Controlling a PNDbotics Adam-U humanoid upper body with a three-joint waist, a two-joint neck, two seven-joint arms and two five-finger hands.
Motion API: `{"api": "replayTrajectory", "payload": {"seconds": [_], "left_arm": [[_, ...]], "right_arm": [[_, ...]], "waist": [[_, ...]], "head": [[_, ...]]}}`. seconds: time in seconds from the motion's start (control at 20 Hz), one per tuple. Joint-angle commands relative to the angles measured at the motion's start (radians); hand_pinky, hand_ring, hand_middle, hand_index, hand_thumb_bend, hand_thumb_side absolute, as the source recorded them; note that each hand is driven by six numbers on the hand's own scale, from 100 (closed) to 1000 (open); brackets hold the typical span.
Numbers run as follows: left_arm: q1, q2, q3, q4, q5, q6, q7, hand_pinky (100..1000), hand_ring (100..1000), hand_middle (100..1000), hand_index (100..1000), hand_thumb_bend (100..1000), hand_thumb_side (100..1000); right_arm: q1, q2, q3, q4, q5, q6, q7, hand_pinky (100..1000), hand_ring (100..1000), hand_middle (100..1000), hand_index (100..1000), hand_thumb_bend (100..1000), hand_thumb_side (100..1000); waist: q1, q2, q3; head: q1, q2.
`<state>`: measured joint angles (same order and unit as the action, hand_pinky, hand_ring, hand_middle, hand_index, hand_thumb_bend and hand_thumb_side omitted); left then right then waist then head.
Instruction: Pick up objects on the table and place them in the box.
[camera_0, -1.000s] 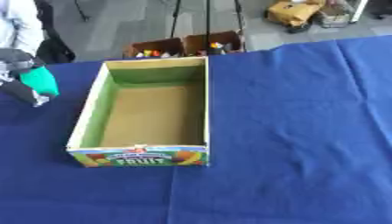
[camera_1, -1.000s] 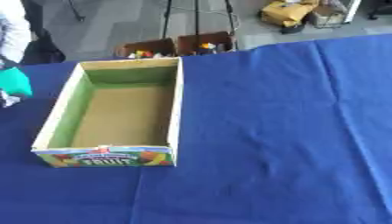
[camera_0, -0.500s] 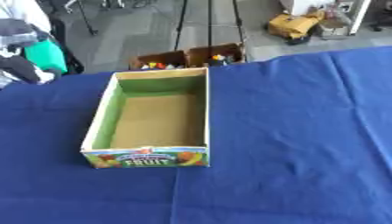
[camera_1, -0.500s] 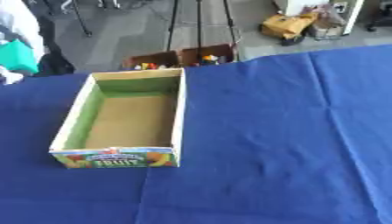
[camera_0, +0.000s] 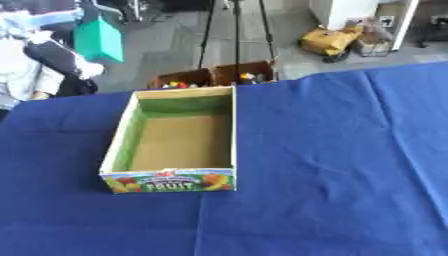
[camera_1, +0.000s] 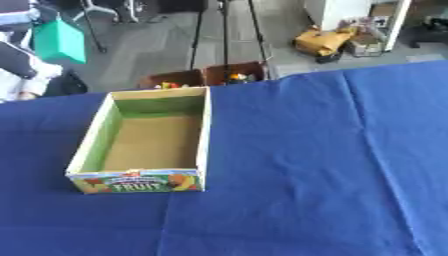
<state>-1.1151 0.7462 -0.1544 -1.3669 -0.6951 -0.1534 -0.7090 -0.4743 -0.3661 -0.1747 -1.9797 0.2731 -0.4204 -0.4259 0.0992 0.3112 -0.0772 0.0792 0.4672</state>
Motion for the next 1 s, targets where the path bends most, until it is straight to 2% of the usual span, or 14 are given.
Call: {"api": "replayTrajectory", "payload": {"seconds": [0.05, 0.4, 0.85, 1.0], "left_arm": [[-0.012, -0.005, -0.023, -0.054, 0.044, 0.029, -0.007, 309, 428, 536, 656, 100, 390], [0.000, -0.089, -0.080, -0.030, 0.039, 0.051, -0.038, 309, 435, 536, 649, 100, 387], [0.011, -0.177, -0.140, 0.085, -0.044, 0.030, -0.072, 338, 453, 546, 651, 100, 384], [0.011, -0.194, -0.157, 0.124, -0.072, 0.015, -0.083, 376, 463, 554, 654, 100, 384]], "right_arm": [[-0.007, -0.002, 0.004, -0.020, -0.008, 0.004, -0.001, 722, 688, 491, 657, 100, 723], [-0.014, 0.013, 0.013, -0.020, -0.019, 0.003, 0.002, 722, 688, 494, 657, 100, 720], [-0.021, 0.022, 0.016, -0.020, -0.026, 0.000, 0.007, 723, 689, 492, 658, 100, 719], [-0.022, 0.023, 0.016, -0.020, -0.027, 0.000, 0.008, 724, 689, 492, 658, 100, 719]], "waist": [[-0.002, -0.031, -0.003], [0.001, -0.043, -0.020], [0.002, -0.036, -0.038], [0.002, -0.033, -0.042]], "head": [[0.000, 0.009], [0.004, 0.006], [0.012, -0.003], [0.013, -0.005]]}}
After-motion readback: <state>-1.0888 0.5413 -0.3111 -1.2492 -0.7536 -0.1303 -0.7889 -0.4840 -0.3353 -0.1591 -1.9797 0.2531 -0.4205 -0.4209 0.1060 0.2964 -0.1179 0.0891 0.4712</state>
